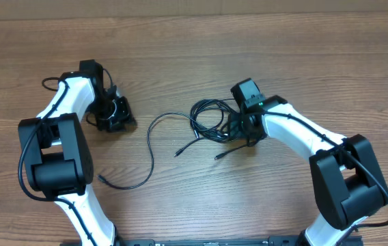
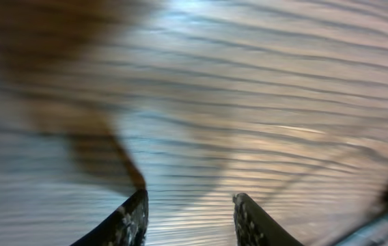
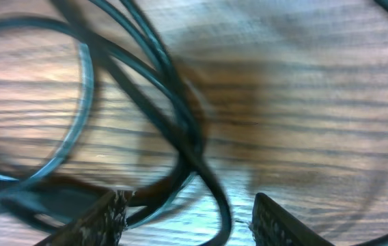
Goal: Untangle cables
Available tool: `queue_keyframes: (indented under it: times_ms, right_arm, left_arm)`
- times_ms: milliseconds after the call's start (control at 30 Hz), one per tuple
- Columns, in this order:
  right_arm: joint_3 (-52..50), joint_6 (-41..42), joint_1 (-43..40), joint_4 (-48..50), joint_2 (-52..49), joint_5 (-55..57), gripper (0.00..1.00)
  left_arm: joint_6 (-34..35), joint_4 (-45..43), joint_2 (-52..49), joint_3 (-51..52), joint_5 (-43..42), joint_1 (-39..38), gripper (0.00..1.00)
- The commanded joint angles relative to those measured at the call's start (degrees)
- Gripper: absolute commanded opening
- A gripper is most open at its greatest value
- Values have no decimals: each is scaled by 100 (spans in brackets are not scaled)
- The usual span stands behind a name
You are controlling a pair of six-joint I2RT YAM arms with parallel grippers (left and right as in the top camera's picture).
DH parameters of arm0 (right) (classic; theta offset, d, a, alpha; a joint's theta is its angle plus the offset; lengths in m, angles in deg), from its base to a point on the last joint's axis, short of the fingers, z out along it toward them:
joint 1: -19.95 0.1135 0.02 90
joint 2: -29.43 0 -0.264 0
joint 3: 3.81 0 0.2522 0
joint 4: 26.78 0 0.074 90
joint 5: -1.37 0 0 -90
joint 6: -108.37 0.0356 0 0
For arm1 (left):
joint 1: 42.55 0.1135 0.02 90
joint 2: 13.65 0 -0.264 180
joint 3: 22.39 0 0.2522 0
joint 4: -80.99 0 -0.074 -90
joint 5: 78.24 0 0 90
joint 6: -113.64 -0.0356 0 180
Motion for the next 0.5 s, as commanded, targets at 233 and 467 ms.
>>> queue_keyframes:
  times_ms: [233,467]
  right_arm:
    - [540,-402,-184,-203,-2,-1174,60]
    - [896,-533,-420,-531,9,-1403,63]
  left_arm:
    - [-105,-354,-81,-448,-4,-1115,51]
    - [44,-678,-81,-973,621,-1941,51]
